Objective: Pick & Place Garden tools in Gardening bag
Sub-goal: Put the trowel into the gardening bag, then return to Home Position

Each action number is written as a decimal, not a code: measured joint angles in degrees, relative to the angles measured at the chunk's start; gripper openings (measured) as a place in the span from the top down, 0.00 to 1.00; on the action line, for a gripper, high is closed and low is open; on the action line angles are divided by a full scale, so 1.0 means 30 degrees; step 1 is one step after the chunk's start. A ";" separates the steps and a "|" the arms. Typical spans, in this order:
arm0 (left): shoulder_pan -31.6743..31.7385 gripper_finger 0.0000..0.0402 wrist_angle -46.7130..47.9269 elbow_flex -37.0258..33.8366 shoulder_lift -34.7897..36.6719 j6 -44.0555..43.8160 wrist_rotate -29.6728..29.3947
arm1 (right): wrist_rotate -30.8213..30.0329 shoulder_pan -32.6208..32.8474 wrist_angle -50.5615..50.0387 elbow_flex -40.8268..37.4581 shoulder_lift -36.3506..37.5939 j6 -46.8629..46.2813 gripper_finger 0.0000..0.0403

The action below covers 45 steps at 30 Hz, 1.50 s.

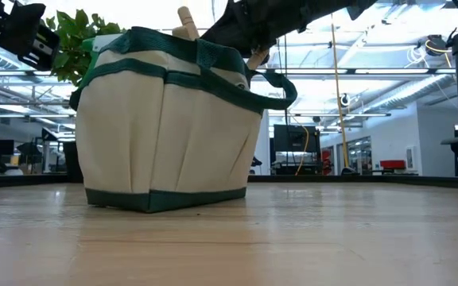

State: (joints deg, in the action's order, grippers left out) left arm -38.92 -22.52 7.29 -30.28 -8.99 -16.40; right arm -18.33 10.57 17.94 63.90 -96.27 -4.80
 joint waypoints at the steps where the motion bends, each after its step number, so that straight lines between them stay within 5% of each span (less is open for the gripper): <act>1: 0.0000 0.52 0.0000 -0.0007 0.0000 0.0000 0.0000 | 0.0007 0.0000 -0.0083 0.0000 0.0000 -0.0077 0.87; 9: 0.0000 0.52 -0.0002 0.0000 0.0000 -0.0002 0.0000 | 0.0123 0.0000 -0.0828 0.0000 0.0007 -0.0803 0.84; 32: -0.0003 0.52 0.0000 0.0000 -0.0002 0.0107 -0.0005 | 0.0172 0.0298 -0.0414 -0.0015 0.0080 -0.1462 0.43; 40: 0.0000 0.52 -0.0019 0.0000 0.0000 0.0401 -0.0002 | 0.0148 0.0517 0.0845 -0.0015 0.0723 -0.0858 0.43; 45: -0.0002 0.52 -0.0015 0.0000 -0.0002 0.0395 0.0000 | 0.0197 0.0494 -0.0850 -0.0036 0.2280 -0.0196 0.54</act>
State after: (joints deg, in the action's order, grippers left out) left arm -38.92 -22.57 7.29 -30.29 -7.81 -16.40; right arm -17.74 12.05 15.38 63.79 -89.43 -5.38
